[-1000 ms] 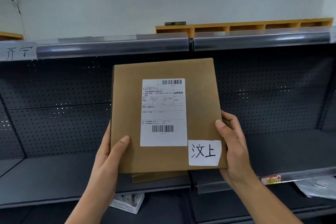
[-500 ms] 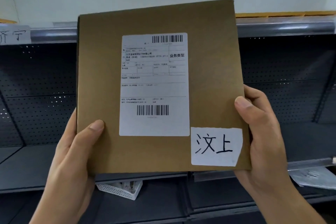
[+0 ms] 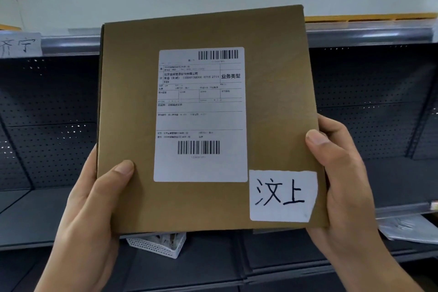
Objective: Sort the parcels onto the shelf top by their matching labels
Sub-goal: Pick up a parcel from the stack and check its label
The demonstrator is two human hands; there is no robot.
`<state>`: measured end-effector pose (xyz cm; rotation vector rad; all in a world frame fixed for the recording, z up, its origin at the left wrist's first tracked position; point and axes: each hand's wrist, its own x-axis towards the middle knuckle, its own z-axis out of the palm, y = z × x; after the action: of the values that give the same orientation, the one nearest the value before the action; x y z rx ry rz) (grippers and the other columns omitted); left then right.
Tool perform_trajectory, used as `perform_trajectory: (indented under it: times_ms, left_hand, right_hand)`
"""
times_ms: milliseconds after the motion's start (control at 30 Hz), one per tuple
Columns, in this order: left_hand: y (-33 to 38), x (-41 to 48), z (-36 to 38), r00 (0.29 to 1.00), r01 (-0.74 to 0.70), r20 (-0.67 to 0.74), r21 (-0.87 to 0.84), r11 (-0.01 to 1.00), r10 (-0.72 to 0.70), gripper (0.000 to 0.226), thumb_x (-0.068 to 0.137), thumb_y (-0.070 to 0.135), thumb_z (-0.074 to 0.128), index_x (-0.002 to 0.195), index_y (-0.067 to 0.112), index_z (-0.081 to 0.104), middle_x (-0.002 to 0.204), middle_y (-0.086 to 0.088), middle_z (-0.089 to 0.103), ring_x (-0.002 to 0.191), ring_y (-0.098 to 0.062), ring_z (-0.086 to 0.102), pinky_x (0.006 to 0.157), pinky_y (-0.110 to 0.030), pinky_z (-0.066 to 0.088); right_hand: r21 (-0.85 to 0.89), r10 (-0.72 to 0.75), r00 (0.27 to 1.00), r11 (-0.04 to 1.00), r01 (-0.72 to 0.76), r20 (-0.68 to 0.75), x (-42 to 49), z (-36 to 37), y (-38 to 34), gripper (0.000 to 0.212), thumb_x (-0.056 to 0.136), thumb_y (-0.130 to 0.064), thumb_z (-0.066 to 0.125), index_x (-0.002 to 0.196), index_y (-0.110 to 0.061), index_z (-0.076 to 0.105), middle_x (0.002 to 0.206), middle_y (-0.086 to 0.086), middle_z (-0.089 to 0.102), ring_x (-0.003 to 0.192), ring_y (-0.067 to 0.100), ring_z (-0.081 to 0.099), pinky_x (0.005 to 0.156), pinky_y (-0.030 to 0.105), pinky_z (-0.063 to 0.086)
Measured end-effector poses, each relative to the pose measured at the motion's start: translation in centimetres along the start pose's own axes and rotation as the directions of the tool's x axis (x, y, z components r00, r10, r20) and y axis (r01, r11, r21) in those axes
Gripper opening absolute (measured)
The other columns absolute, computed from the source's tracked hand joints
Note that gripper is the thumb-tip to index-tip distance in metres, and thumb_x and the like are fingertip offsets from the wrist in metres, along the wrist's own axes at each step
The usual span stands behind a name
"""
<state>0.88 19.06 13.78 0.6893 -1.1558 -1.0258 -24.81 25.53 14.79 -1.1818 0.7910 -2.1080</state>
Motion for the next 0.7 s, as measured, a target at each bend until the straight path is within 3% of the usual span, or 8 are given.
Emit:
perform_trajectory:
  times_ms: [100,233,400,500,600,700]
  left_hand:
    - [-0.5,0.3,0.0,1.0,-0.009,0.023,0.01,1.0,0.009,0.039,0.108,0.016,0.047,0.125,0.036,0.075,0.118,0.004,0.083,0.095,-0.008,0.08,0.076,-0.032,0.067]
    - [-1.0,1.1,0.4,0.997,-0.016,0.082,0.035,0.999,0.013,0.037,0.108,0.018,0.048,0.121,0.04,0.076,0.12,0.005,0.082,0.1,-0.01,0.079,0.08,-0.026,0.065]
    - [-2.6,2.4,0.8,0.994,-0.007,0.108,0.077,0.997,-0.001,0.036,0.107,0.021,0.052,0.136,0.034,0.067,0.125,0.003,0.08,0.111,-0.017,0.074,0.099,-0.042,0.056]
    - [-3.9,3.2,0.6,0.994,0.004,0.112,0.112,0.994,-0.017,0.04,0.104,0.028,0.059,0.144,0.036,0.062,0.131,0.005,0.078,0.121,-0.02,0.072,0.107,-0.045,0.052]
    - [-5.2,3.8,0.0,0.995,0.025,0.089,0.149,0.989,-0.039,0.052,0.1,0.036,0.063,0.151,0.041,0.055,0.135,0.012,0.075,0.123,-0.011,0.07,0.108,-0.04,0.051]
    - [-6.1,4.0,-0.2,0.994,0.039,0.091,0.164,0.986,-0.054,0.053,0.105,0.032,0.06,0.156,0.042,0.049,0.137,0.017,0.073,0.119,0.0,0.07,0.1,-0.027,0.052]
  right_hand:
    - [0.003,0.007,1.0,1.0,-0.007,-0.001,0.3,-0.1,0.3,0.031,0.091,-0.028,0.061,0.12,-0.023,0.07,0.107,0.0,0.079,0.089,0.017,0.078,0.07,0.032,0.065]
    - [-0.019,0.012,1.0,1.0,-0.012,0.001,1.1,-0.3,1.0,0.028,0.092,-0.028,0.061,0.118,-0.024,0.068,0.102,-0.005,0.079,0.088,0.015,0.077,0.07,0.032,0.065]
    - [-0.062,0.001,1.0,0.998,0.0,0.004,2.4,-0.9,2.4,0.022,0.096,-0.029,0.068,0.118,-0.027,0.068,0.105,-0.006,0.078,0.096,0.017,0.076,0.079,0.035,0.066]
    - [-0.129,-0.007,1.0,0.992,0.009,0.016,3.2,-1.4,3.2,0.026,0.095,-0.034,0.068,0.12,-0.026,0.068,0.107,-0.008,0.079,0.102,0.019,0.074,0.091,0.044,0.062]
    - [-0.208,0.014,0.999,0.978,-0.006,0.04,3.9,-2.0,4.6,0.036,0.088,-0.038,0.066,0.123,-0.03,0.069,0.117,-0.007,0.08,0.111,0.021,0.075,0.1,0.05,0.058]
    - [-0.245,0.078,0.996,0.967,-0.064,0.046,4.2,-2.4,6.1,0.035,0.089,-0.041,0.065,0.124,-0.04,0.069,0.12,-0.005,0.082,0.111,0.021,0.078,0.095,0.044,0.063]
